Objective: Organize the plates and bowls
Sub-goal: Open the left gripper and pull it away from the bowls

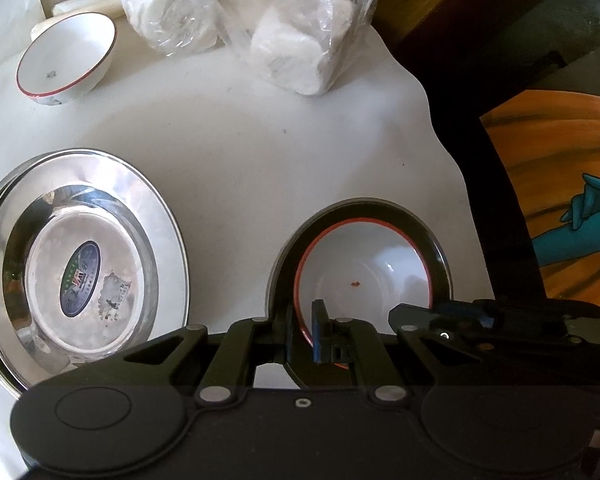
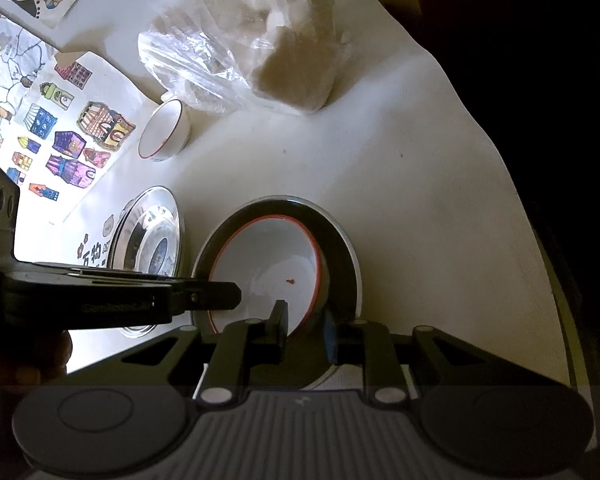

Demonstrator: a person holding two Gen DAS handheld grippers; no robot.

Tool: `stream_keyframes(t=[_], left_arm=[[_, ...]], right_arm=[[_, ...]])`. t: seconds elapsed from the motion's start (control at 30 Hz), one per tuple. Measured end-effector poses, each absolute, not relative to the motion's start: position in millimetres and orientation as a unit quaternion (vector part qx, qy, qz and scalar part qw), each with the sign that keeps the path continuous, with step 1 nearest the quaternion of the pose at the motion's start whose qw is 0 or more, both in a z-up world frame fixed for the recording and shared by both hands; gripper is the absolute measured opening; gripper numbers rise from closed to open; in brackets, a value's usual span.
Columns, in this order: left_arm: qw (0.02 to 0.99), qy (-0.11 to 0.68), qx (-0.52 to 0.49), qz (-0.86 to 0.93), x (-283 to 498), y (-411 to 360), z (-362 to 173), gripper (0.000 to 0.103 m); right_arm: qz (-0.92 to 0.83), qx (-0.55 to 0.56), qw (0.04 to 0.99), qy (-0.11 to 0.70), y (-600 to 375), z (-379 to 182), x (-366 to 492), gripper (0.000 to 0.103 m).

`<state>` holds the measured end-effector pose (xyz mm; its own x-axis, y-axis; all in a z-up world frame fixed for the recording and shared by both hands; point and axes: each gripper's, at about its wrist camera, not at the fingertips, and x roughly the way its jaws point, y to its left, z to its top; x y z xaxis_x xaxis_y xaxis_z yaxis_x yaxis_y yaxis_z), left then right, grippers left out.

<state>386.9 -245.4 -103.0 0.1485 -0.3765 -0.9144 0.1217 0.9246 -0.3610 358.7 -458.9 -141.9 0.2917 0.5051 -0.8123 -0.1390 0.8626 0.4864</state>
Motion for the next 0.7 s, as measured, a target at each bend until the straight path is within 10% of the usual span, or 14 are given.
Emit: stream_keyframes(t=[0.7], left_arm=[[0.762,0.604,-0.124,-0.197,385.9,-214.0,-79.9,0.019]], right_arm=[[0.175,0.16,0.806,0.542,-458.0,-124.7,349.3,0.035]])
